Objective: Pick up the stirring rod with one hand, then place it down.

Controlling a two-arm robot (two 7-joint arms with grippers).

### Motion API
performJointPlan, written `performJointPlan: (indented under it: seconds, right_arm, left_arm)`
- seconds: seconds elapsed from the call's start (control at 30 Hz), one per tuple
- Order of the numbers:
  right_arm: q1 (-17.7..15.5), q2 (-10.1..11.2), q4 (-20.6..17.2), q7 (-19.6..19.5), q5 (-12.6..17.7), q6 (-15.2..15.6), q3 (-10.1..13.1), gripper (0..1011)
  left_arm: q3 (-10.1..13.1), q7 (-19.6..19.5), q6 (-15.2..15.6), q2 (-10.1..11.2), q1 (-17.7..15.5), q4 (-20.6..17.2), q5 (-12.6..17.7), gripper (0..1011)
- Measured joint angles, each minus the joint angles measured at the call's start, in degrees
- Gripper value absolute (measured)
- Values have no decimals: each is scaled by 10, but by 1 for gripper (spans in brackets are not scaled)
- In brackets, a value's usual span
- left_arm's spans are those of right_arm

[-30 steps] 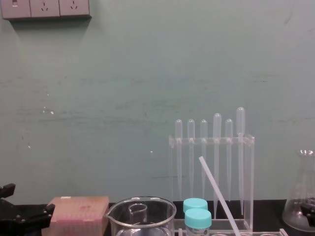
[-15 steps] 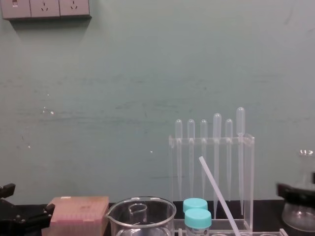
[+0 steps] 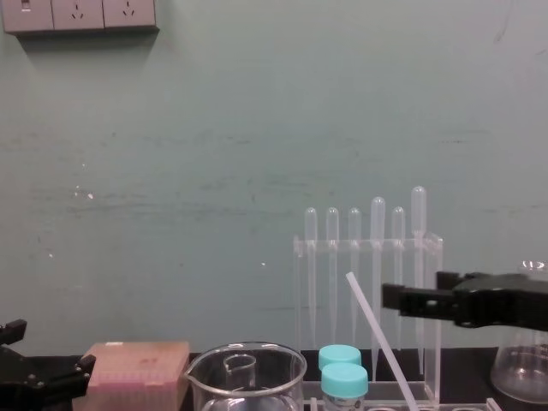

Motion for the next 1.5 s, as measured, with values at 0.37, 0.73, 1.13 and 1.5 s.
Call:
performJointPlan:
  seconds: [0.37,0.73,1.13,1.5]
  right_arm:
    - [63,-47,70,24,-25,32,-31,1003]
    - [96,-79,127,24,-57,41,-44,1003]
    - [98,-87,137,28,-63,32,-39,1003]
    - [98,-87,136,28,-62,34,-39,828]
  left_arm:
    - [0,0,0,0,0,0,0,1000]
    - [0,0,0,0,0,0,0,1000]
    - [0,0,0,0,0,0,0,1000]
    - [0,0,0,0,0,0,0,1000]
